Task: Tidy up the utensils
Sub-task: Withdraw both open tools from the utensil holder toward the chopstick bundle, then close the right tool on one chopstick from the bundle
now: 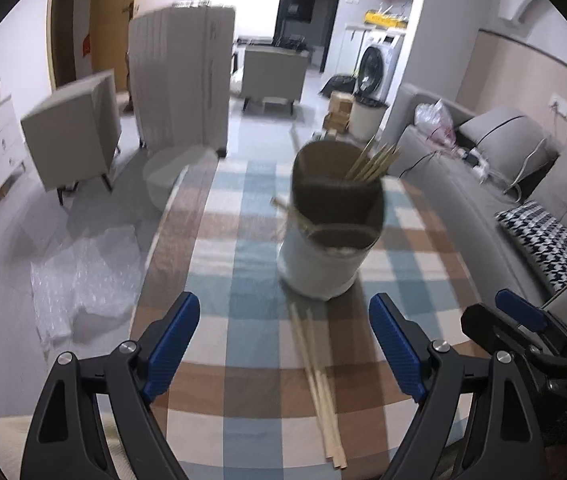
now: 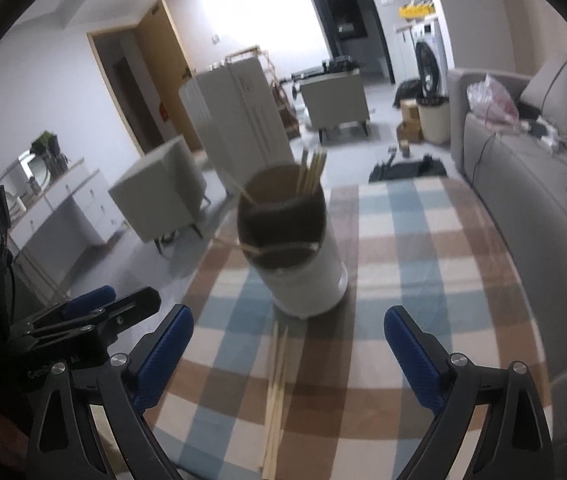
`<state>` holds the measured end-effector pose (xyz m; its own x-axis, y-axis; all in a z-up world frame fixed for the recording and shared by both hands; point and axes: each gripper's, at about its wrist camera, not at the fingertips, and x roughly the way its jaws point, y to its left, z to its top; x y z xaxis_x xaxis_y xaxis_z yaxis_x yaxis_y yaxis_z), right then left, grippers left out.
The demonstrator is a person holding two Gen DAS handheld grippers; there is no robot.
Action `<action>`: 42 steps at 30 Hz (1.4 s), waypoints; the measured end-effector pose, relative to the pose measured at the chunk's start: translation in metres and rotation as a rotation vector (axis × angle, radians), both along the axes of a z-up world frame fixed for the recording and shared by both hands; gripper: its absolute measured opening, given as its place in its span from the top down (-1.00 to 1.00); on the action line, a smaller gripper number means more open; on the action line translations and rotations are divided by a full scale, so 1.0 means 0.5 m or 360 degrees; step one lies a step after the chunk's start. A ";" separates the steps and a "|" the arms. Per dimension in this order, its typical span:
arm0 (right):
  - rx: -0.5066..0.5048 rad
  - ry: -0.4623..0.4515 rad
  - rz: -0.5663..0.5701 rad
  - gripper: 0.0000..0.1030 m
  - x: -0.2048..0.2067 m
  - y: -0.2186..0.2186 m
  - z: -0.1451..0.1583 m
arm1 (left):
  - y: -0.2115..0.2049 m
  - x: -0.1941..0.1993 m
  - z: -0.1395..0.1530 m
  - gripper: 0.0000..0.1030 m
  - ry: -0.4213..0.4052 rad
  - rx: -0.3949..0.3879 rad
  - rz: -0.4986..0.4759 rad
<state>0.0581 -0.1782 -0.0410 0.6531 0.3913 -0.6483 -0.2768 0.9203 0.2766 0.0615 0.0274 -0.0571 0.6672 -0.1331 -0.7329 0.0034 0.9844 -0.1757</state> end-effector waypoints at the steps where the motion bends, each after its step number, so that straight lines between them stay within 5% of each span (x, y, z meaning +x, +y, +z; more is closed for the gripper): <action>1: -0.0021 0.0025 0.0007 -0.85 0.005 0.006 -0.011 | 0.003 0.004 -0.009 -0.62 0.0030 -0.0017 0.0006; 14: -0.0126 0.0389 0.0038 -0.34 0.079 0.051 -0.139 | 0.026 0.027 -0.081 -0.62 0.0258 0.0058 0.0081; 25: -0.0218 0.0661 0.0105 0.35 0.139 0.113 -0.247 | 0.099 0.050 -0.110 -0.62 0.0427 -0.0068 0.0266; 32: -0.0197 0.0697 0.0126 0.38 0.176 0.152 -0.271 | 0.149 0.053 -0.133 -0.62 0.0526 -0.0185 0.0364; 42: -0.0368 0.0711 0.0151 0.42 0.197 0.205 -0.292 | 0.169 0.063 -0.143 -0.62 0.0557 -0.0221 0.0369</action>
<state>0.1563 -0.0757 -0.1870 0.2610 0.2488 -0.9327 -0.2633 0.9479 0.1791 0.0931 0.1120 -0.1287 0.4059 -0.1225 -0.9057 -0.2977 0.9192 -0.2578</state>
